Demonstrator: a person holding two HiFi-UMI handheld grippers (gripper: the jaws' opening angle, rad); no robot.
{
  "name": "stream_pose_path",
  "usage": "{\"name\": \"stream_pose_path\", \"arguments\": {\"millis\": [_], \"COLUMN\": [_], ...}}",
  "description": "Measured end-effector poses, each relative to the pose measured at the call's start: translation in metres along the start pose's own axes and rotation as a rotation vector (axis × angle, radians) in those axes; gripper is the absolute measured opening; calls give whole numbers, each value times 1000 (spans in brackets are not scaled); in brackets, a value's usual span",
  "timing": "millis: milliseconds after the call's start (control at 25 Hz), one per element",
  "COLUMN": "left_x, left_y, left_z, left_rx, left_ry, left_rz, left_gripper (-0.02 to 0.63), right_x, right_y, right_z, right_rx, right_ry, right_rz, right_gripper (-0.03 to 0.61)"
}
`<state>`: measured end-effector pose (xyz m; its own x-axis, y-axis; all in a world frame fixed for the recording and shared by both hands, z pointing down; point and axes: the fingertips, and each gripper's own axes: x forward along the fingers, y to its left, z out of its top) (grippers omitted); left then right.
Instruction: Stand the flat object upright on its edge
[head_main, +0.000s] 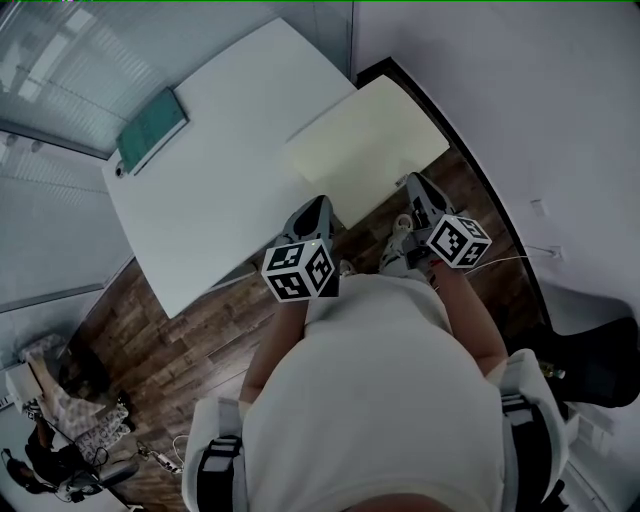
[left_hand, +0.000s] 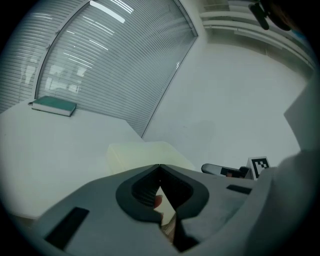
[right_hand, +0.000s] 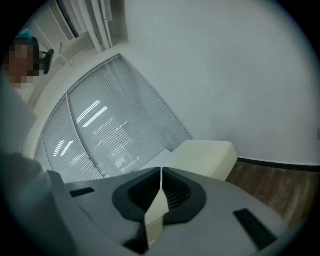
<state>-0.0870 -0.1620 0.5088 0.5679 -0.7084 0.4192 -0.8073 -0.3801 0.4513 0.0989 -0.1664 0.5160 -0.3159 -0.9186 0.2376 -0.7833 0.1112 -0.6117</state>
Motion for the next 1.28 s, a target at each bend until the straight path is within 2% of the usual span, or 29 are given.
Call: {"name": "stream_pose_path", "arguments": {"millis": [200, 400, 480, 760, 1040, 1280], "left_x": [3, 12, 14, 24, 29, 33], "left_y": [1, -5, -8, -17, -17, -14], "left_z": [1, 5, 6, 1, 2, 2], "left_rx": [-6, -13, -12, -2, -1, -6], "left_ry": [-5, -18, -21, -11, -8, -11], "left_rz": [0, -10, -11, -2, 28, 61], "left_gripper": [20, 20, 20, 20, 20, 20], "right_x": [1, 3, 4, 11, 29, 50], "right_y": [-22, -33, -39, -72, -100, -108], "right_z": [-6, -8, -10, -18, -24, -30], "right_rx": [81, 221, 254, 420, 644, 727], "right_ry": [12, 32, 36, 25, -4, 1], "right_rz": [-15, 65, 71, 39, 47, 80], "right_gripper": [35, 221, 287, 368, 404, 428]}}
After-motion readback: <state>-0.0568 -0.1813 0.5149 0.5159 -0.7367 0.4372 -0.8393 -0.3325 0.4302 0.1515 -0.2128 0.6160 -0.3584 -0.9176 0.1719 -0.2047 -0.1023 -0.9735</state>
